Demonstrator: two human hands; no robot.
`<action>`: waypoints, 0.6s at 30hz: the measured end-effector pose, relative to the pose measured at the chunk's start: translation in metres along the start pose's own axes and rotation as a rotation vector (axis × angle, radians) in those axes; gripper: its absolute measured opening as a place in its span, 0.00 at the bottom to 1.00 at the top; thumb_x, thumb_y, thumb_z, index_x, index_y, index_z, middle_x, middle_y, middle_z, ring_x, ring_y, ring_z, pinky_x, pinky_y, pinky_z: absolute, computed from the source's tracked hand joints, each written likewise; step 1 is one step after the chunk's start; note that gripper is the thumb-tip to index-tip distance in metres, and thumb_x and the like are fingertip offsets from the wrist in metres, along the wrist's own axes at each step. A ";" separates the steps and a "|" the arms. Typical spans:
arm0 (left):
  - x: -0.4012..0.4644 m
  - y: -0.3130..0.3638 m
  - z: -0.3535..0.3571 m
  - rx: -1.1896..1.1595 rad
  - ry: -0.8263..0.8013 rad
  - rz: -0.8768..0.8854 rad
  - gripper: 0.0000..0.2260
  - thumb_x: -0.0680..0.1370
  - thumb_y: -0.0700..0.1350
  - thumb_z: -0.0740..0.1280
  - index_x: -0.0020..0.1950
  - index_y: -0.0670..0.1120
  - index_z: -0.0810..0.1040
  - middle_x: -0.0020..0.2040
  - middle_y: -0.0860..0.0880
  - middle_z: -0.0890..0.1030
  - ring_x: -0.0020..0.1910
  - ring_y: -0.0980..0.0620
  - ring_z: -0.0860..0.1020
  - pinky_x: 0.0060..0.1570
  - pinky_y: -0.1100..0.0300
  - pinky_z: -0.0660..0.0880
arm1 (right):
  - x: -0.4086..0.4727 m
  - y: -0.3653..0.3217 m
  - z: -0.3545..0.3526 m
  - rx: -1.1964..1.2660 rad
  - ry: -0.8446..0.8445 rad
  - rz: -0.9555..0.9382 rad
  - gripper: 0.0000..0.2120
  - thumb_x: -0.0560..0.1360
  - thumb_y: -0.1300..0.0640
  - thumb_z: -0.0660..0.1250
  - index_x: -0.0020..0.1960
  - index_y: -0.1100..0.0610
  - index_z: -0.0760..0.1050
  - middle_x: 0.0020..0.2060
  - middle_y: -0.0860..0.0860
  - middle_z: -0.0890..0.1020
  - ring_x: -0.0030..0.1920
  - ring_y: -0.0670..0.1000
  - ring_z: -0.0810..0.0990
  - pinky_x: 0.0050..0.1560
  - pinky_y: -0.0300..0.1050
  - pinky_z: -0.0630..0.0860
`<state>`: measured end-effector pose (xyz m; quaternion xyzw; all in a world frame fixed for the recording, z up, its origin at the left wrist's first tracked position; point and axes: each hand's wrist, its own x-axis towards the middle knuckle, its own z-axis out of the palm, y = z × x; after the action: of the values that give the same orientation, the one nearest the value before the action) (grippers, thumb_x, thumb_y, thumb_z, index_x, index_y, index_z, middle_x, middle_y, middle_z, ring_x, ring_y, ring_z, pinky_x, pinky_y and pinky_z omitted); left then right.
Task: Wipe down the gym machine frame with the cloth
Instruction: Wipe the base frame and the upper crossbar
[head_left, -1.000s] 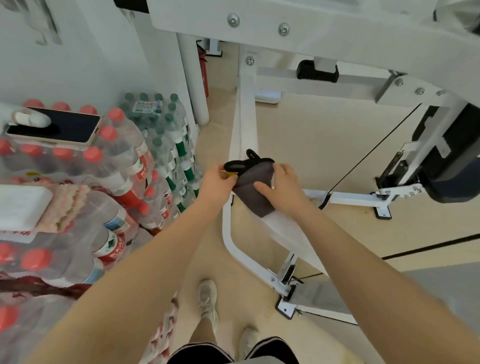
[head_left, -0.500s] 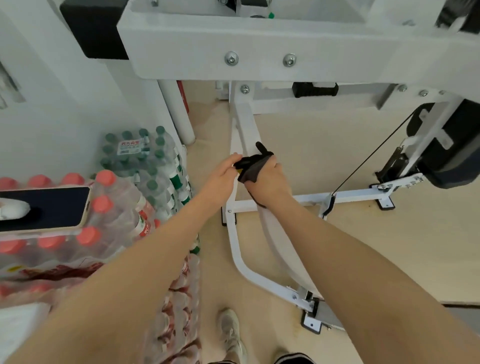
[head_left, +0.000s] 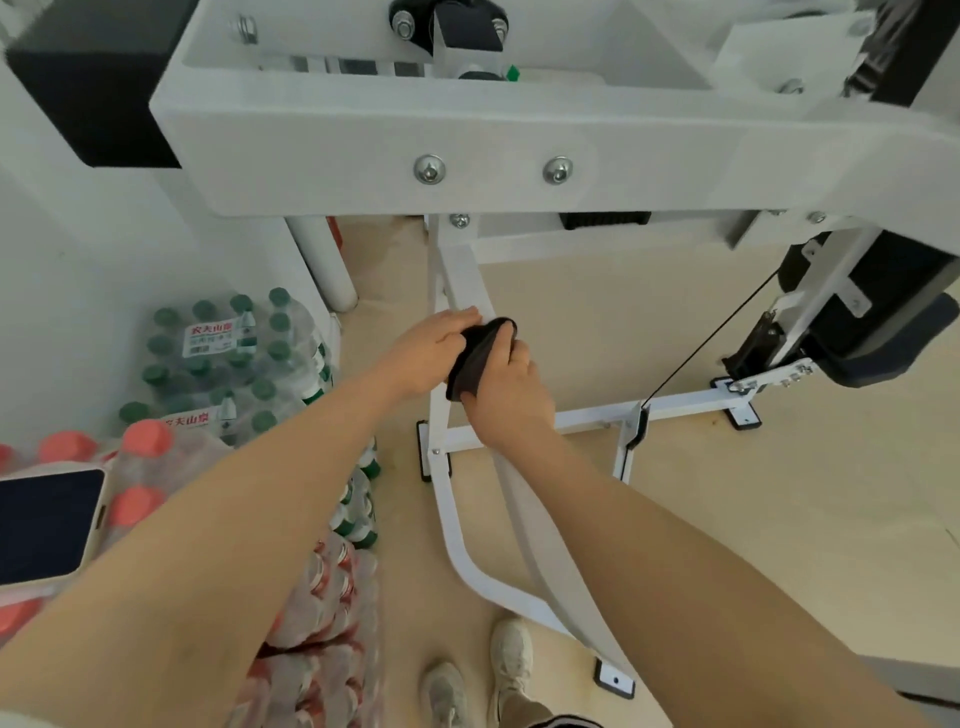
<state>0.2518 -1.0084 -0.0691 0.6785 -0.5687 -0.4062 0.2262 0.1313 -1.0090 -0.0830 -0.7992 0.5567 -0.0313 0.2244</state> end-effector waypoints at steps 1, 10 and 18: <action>0.000 0.002 -0.003 -0.109 0.025 -0.022 0.21 0.81 0.36 0.50 0.74 0.45 0.59 0.73 0.49 0.62 0.72 0.52 0.60 0.70 0.63 0.55 | 0.015 -0.004 -0.003 0.011 0.004 -0.006 0.42 0.77 0.50 0.63 0.75 0.62 0.36 0.73 0.60 0.54 0.69 0.58 0.62 0.62 0.51 0.68; -0.013 -0.019 -0.023 -0.157 0.248 -0.109 0.20 0.82 0.37 0.48 0.75 0.43 0.56 0.75 0.49 0.58 0.73 0.55 0.55 0.62 0.74 0.48 | 0.060 -0.001 -0.012 0.068 -0.085 -0.182 0.40 0.77 0.50 0.61 0.76 0.58 0.37 0.75 0.59 0.43 0.73 0.60 0.52 0.71 0.53 0.57; 0.008 -0.009 -0.020 -0.178 0.288 -0.065 0.21 0.80 0.34 0.50 0.74 0.42 0.58 0.75 0.47 0.58 0.73 0.54 0.56 0.65 0.73 0.50 | 0.082 0.009 -0.013 -0.047 -0.073 -0.381 0.35 0.80 0.48 0.56 0.77 0.57 0.40 0.76 0.56 0.42 0.75 0.57 0.40 0.73 0.48 0.43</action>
<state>0.2732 -1.0171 -0.0674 0.7248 -0.4702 -0.3608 0.3514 0.1506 -1.0895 -0.0910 -0.8959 0.3871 -0.0310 0.2157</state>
